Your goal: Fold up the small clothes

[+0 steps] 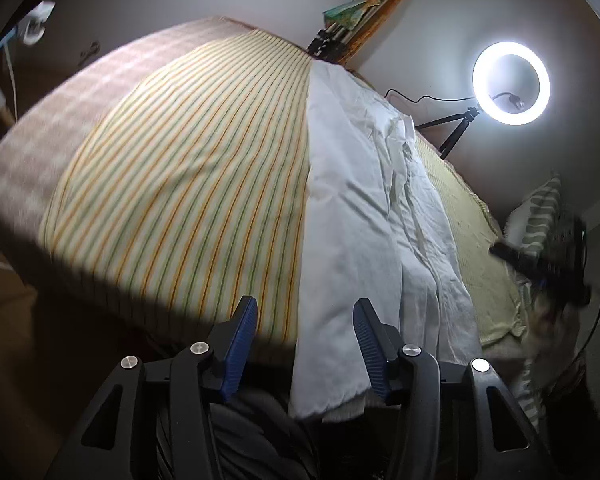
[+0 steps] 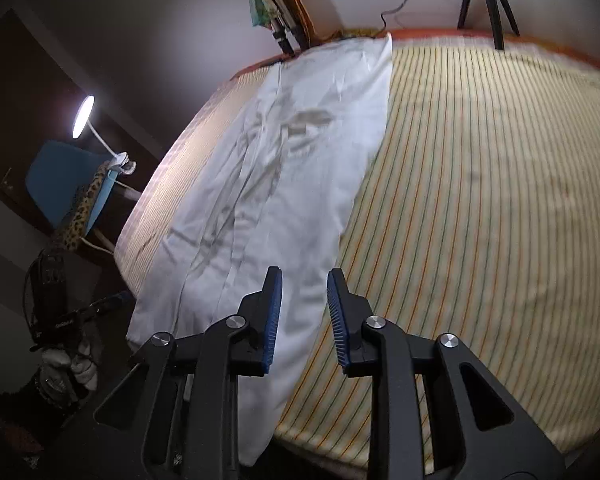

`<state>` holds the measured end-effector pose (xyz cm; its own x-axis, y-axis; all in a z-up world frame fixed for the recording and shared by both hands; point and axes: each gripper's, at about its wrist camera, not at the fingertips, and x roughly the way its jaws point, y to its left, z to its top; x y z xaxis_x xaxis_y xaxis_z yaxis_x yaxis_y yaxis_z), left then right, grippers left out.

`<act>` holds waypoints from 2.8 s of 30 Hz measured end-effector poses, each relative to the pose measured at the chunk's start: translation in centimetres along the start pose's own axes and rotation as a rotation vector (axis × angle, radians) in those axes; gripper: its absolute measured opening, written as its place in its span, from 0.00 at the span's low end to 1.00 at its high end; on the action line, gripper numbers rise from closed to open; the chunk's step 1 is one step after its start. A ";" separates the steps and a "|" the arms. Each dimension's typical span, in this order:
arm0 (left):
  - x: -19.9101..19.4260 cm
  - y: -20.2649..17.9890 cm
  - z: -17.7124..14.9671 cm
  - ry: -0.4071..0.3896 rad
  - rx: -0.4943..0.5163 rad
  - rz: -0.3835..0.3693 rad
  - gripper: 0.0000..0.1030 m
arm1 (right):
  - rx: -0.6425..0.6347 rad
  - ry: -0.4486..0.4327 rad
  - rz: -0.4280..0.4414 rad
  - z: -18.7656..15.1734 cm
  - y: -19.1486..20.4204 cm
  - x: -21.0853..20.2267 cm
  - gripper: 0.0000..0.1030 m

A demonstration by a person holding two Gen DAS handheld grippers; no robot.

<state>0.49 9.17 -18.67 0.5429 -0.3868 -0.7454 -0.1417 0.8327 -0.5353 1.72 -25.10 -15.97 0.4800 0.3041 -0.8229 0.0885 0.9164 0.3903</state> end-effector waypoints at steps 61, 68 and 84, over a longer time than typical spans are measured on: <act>1.5 0.6 -2.1 0.086 -0.129 -0.167 0.09 | -0.399 0.007 -0.120 -10.5 12.7 2.1 0.07; 2.2 1.4 -2.7 0.114 -0.145 -0.178 0.29 | -0.410 0.074 -0.121 -11.5 12.5 4.9 0.07; 0.7 0.5 -0.3 0.038 -0.034 -0.045 0.30 | -0.132 -0.007 -0.023 -10.5 6.1 -0.6 0.32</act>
<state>0.59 9.19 -19.55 0.5177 -0.4390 -0.7343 -0.1463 0.8002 -0.5816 -7.17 -16.95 -17.37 0.4849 0.2810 -0.8282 -0.0157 0.9496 0.3130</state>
